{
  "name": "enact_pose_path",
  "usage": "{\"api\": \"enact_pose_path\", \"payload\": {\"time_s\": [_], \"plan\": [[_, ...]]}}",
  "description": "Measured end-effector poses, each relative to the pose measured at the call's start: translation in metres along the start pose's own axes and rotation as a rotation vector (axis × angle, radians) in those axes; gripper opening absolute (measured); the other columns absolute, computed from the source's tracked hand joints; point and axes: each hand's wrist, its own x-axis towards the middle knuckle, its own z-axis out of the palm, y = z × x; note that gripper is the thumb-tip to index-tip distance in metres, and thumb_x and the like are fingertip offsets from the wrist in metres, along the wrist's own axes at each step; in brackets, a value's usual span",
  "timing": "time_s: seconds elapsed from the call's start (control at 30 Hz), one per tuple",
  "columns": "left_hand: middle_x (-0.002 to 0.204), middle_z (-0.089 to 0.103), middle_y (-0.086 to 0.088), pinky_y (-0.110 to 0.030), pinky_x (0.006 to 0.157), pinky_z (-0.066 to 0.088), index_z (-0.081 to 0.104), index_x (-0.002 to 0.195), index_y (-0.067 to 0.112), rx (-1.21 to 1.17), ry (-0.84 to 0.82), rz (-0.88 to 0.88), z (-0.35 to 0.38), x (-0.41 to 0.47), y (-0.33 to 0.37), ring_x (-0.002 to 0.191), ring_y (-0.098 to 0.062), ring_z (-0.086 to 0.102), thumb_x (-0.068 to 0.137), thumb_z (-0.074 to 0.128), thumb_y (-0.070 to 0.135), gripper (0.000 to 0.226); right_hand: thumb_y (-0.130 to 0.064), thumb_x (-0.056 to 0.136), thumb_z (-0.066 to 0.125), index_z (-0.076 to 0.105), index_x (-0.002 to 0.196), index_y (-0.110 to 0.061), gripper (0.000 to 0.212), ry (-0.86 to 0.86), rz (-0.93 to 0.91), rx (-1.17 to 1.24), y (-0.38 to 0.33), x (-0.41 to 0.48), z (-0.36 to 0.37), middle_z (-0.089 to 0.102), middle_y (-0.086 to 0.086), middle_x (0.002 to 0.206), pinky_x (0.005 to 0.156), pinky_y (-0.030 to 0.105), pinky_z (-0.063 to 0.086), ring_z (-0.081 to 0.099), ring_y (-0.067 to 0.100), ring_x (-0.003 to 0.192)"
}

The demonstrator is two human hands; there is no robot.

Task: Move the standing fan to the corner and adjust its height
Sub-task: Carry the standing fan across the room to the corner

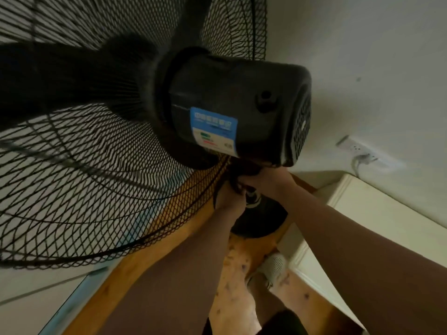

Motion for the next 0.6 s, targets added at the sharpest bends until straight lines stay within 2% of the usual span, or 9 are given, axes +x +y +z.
{"api": "enact_pose_path", "payload": {"time_s": [0.07, 0.13, 0.2, 0.27, 0.33, 0.4, 0.43, 0.5, 0.6], "plan": [[0.119, 0.066, -0.018, -0.05, 0.097, 0.052, 0.057, 0.124, 0.006, 0.0, -0.016, 0.007, -0.003, -0.006, -0.002, 0.112, -0.036, 0.063, 0.1, 0.053, 0.025, 0.03, -0.037, 0.077, 0.076, 0.067, 0.107, -0.025, 0.033, 0.04, 0.005, 0.055, -0.003, -0.001, 0.0, 0.06, -0.014, 0.088, 0.051, 0.004, 0.032, 0.045, -0.002, 0.069], [0.117, 0.067, -0.016, -0.05, 0.096, 0.053, 0.057, 0.121, 0.008, -0.014, -0.043, -0.011, -0.006, -0.01, -0.011, 0.11, -0.035, 0.064, 0.1, 0.053, 0.031, 0.031, -0.043, 0.075, 0.078, 0.065, 0.114, -0.034, 0.041, 0.069, 0.028, 0.134, -0.01, -0.003, 0.0, 0.05, -0.026, 0.087, 0.06, 0.003, 0.03, 0.044, -0.003, 0.079], [0.116, 0.067, -0.014, -0.049, 0.096, 0.053, 0.058, 0.121, 0.01, -0.039, -0.044, -0.016, -0.012, -0.013, -0.016, 0.109, -0.033, 0.065, 0.099, 0.054, 0.035, 0.033, -0.045, 0.074, 0.079, 0.062, 0.116, -0.039, 0.045, 0.109, 0.043, 0.188, -0.018, -0.007, 0.001, 0.048, -0.029, 0.091, 0.069, 0.01, 0.035, 0.045, -0.001, 0.087], [0.117, 0.067, -0.013, -0.049, 0.094, 0.055, 0.057, 0.122, 0.011, -0.061, -0.061, -0.026, -0.018, -0.017, -0.017, 0.109, -0.032, 0.065, 0.099, 0.054, 0.037, 0.034, -0.042, 0.072, 0.082, 0.053, 0.102, -0.052, 0.043, 0.183, 0.046, 0.243, -0.028, -0.015, 0.001, 0.046, -0.036, 0.089, 0.068, 0.007, 0.035, 0.046, -0.004, 0.087], [0.118, 0.067, -0.012, -0.047, 0.091, 0.057, 0.056, 0.122, 0.012, -0.066, -0.062, -0.029, -0.025, -0.026, -0.015, 0.108, -0.031, 0.066, 0.099, 0.055, 0.035, 0.033, -0.036, 0.072, 0.082, 0.047, 0.089, -0.058, 0.045, 0.262, 0.053, 0.291, -0.041, -0.023, 0.002, 0.046, -0.039, 0.084, 0.065, 0.003, 0.034, 0.048, -0.013, 0.082], [0.119, 0.067, -0.011, -0.044, 0.09, 0.058, 0.055, 0.12, 0.015, -0.062, -0.082, 0.01, -0.029, -0.036, -0.016, 0.109, -0.029, 0.066, 0.1, 0.054, 0.033, 0.027, -0.033, 0.072, 0.082, 0.048, 0.096, -0.058, 0.048, 0.346, 0.068, 0.332, -0.053, -0.029, 0.004, 0.048, -0.042, 0.087, 0.066, -0.001, 0.034, 0.047, -0.027, 0.083], [0.12, 0.067, -0.01, -0.041, 0.091, 0.057, 0.055, 0.12, 0.017, -0.061, -0.108, 0.041, -0.032, -0.041, -0.018, 0.111, -0.028, 0.065, 0.101, 0.053, 0.032, 0.025, -0.033, 0.072, 0.081, 0.05, 0.105, -0.055, 0.051, 0.379, 0.082, 0.356, -0.059, -0.03, 0.006, 0.049, -0.042, 0.093, 0.07, -0.001, 0.034, 0.045, -0.029, 0.086], [0.122, 0.066, -0.009, -0.036, 0.093, 0.054, 0.054, 0.129, 0.017, -0.041, -0.149, 0.094, -0.039, -0.049, -0.022, 0.115, -0.025, 0.063, 0.103, 0.049, 0.033, 0.031, -0.038, 0.071, 0.081, 0.053, 0.121, -0.042, 0.057, 0.444, 0.123, 0.373, -0.068, -0.03, 0.01, 0.053, -0.035, 0.106, 0.073, 0.002, 0.031, 0.044, -0.02, 0.096], [0.124, 0.066, -0.008, -0.03, 0.09, 0.048, 0.053, 0.135, 0.016, 0.081, -0.177, 0.173, -0.053, -0.053, -0.028, 0.116, -0.025, 0.062, 0.105, 0.043, 0.036, 0.037, -0.045, 0.07, 0.08, 0.052, 0.128, -0.034, 0.065, 0.499, 0.182, 0.313, -0.074, -0.027, 0.013, 0.062, -0.013, 0.123, 0.075, 0.009, 0.033, 0.049, -0.002, 0.108]]}}
